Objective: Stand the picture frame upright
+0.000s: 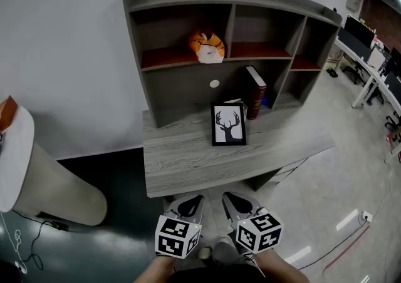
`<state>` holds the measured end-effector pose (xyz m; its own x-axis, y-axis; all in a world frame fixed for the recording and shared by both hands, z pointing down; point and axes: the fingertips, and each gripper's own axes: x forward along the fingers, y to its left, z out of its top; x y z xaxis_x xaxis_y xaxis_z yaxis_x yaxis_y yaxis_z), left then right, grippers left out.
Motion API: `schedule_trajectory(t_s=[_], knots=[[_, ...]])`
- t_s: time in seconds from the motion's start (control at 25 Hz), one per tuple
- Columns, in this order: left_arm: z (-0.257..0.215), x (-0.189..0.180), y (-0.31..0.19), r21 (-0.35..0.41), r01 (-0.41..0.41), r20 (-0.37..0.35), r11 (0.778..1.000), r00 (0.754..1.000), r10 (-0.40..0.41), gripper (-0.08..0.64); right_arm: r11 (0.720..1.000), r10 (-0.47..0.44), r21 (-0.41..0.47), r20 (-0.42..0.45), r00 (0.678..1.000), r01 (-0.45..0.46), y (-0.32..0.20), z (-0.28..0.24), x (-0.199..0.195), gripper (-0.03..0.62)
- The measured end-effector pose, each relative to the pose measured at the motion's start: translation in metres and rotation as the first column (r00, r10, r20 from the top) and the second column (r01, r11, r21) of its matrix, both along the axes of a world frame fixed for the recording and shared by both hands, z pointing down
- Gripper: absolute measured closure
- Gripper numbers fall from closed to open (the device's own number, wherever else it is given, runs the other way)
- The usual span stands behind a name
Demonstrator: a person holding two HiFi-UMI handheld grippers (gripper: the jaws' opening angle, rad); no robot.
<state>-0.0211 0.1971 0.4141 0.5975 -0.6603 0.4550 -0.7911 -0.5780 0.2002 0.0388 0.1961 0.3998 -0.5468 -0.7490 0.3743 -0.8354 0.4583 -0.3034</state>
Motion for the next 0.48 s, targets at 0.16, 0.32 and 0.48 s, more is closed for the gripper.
schedule_trajectory(t_s=[0.16,0.32,0.48], knots=[[0.001,0.003,-0.017,-0.001,-0.001,0.005,1.0,1.0,0.001,0.565,1.0,0.006,0.0,0.002,1.0,-0.006,-0.017,0.001,0.004,0.592],[0.002,0.007,-0.035,0.002,0.002,0.014,1.0,1.0,-0.002,0.565,1.0,0.004,0.006,-0.006,1.0,-0.004,-0.038,0.003,0.008,0.591],[0.004,0.012,-0.061,0.004,0.017,0.02,1.0,1.0,-0.017,0.565,1.0,-0.012,0.012,-0.009,1.0,0.012,-0.065,0.003,0.014,0.592]])
